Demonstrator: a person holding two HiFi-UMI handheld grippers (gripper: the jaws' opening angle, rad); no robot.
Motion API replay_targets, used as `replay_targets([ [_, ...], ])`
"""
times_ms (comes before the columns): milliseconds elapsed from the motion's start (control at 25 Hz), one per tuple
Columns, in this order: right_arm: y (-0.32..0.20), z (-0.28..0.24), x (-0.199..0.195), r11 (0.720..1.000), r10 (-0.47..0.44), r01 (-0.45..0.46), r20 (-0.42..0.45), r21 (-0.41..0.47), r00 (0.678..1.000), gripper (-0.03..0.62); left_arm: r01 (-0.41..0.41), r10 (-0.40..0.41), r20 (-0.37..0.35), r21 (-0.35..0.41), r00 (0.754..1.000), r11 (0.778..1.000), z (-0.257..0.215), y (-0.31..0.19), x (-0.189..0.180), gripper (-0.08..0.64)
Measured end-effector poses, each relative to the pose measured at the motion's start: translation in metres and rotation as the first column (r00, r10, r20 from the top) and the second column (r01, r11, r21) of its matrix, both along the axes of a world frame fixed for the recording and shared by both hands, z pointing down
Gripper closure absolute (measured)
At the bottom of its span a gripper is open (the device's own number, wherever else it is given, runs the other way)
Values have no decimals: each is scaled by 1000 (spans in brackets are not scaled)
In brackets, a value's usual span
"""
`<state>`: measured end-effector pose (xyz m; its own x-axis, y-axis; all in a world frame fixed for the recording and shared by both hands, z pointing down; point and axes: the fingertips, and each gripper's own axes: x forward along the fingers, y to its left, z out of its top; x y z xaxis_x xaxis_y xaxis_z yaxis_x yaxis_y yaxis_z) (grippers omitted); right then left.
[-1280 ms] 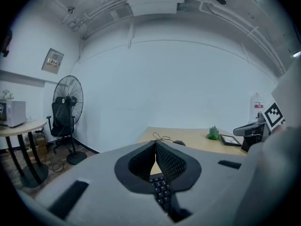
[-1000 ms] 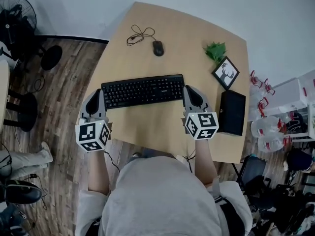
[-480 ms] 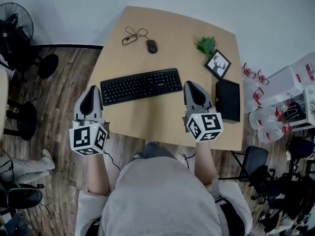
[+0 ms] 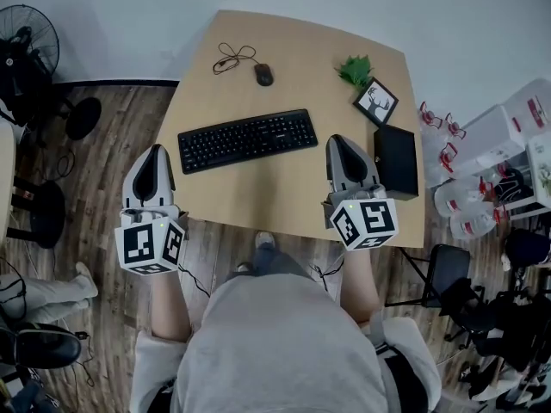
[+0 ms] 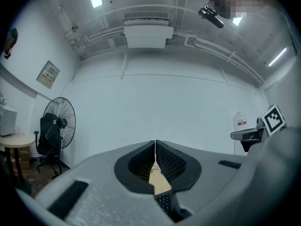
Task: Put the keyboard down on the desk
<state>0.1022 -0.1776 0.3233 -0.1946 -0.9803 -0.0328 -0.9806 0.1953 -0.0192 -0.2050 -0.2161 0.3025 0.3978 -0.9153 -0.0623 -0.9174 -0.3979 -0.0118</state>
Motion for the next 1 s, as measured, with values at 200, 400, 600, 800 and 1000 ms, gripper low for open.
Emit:
replay_targets([
  [200, 13, -11, -4, 999, 16, -15, -9, 28, 1000, 577, -26, 26, 5, 40, 1000, 999, -14, 11, 1, 549],
  [400, 23, -21, -9, 998, 23, -22, -10, 55, 1000, 577, -44, 43, 10, 58, 999, 997, -20, 22, 1, 549],
  [600, 27, -25, -14, 997, 22, -22, -6, 69, 1000, 577, -44, 44, 8, 64, 999, 997, -20, 24, -3, 549],
  [800, 28, -29, -19, 997, 17, -16, -7, 78, 1000, 577, -30, 30, -3, 55, 1000, 998, -18, 25, -10, 549],
  [1000, 27, -30, -21, 996, 13, -13, -6, 83, 1000, 577, -23, 23, -10, 51, 1000, 998, -18, 24, -14, 549],
])
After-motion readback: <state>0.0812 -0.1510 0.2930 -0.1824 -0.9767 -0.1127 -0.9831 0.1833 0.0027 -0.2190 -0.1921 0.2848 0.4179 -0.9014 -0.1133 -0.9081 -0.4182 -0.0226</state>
